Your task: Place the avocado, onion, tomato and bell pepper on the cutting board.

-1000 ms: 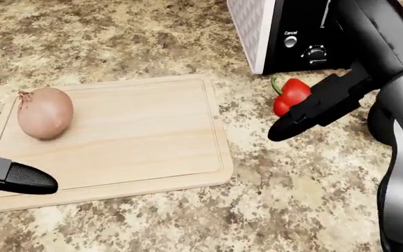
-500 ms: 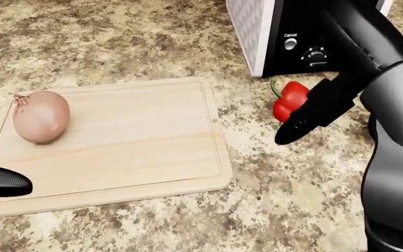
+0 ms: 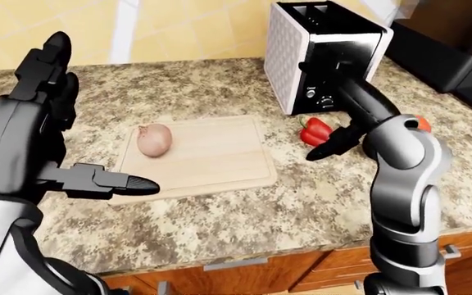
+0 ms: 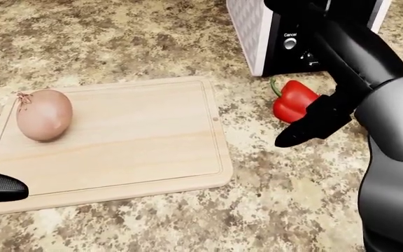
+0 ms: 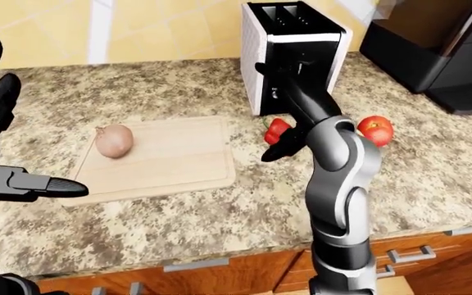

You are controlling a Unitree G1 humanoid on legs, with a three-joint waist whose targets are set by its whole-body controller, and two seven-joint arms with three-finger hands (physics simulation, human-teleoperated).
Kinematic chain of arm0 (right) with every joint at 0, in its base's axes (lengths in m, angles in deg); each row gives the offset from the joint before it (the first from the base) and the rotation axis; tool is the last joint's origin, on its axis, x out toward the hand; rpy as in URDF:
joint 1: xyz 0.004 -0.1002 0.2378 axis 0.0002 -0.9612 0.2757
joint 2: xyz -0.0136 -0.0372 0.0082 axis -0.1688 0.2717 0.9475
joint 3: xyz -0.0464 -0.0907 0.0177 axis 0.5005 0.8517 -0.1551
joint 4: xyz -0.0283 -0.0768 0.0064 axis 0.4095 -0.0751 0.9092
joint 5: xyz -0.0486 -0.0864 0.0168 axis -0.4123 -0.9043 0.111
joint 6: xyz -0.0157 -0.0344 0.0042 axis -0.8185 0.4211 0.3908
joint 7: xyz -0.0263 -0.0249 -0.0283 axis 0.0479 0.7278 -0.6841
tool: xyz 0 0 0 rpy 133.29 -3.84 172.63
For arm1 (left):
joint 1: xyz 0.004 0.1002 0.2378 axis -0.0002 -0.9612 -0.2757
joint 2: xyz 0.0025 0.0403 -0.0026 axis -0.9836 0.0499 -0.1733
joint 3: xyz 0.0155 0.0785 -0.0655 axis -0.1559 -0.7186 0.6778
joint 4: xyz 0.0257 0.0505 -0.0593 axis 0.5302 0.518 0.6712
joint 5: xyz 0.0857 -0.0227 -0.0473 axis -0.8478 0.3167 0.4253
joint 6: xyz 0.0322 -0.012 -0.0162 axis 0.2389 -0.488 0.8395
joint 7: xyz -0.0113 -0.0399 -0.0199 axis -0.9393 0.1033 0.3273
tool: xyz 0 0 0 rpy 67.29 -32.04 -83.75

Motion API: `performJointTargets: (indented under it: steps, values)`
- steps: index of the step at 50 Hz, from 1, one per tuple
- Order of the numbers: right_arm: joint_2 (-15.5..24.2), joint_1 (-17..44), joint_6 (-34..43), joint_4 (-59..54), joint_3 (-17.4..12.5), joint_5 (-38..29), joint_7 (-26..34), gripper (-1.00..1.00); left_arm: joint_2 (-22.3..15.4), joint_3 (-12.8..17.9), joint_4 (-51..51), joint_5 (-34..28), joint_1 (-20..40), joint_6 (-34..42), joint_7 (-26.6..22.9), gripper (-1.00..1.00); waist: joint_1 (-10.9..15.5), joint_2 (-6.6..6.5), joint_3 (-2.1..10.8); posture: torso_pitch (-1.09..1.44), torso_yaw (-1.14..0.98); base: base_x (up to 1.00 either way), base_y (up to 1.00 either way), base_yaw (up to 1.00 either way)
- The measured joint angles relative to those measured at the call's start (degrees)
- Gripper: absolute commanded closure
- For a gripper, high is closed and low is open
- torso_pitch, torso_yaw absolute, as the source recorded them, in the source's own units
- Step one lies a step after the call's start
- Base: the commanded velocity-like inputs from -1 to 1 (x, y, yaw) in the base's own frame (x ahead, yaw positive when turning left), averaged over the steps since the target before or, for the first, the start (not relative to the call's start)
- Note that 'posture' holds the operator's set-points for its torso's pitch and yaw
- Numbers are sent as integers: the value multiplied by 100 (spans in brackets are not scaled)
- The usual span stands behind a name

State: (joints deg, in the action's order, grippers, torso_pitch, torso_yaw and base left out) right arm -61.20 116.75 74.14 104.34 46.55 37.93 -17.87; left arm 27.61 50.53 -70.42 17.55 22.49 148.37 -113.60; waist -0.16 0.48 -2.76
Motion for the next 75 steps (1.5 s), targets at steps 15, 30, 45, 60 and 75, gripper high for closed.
performJointTargets:
  steps: [15,30,45,60,75]
  values:
    - [34,-112,-183,-174,-53,-115,40,-51,14,14,4,-103,-16,-70,-73,-100,0,6,14,0,0,0,0,0]
    - [79,-11,-271,-568,-56,-86,-60,-43,-50,100,-3,-36,-5,-69,-100,-100,0,-5,28,0,0,0,0,0]
    - [98,47,-391,-1008,-39,-27,-236,-45,68,174,6,-143,-71,-225,-187,-100,7,7,29,0,0,0,0,0]
    - [163,103,-454,-1181,-35,-26,-227,-44,79,193,-3,-408,7,-293,-438,-100,8,12,23,0,0,0,0,0]
    - [234,215,-682,-1356,-53,-252,-127,-44,10,164,3,-241,-69,-285,-282,-100,6,10,20,0,0,0,0,0]
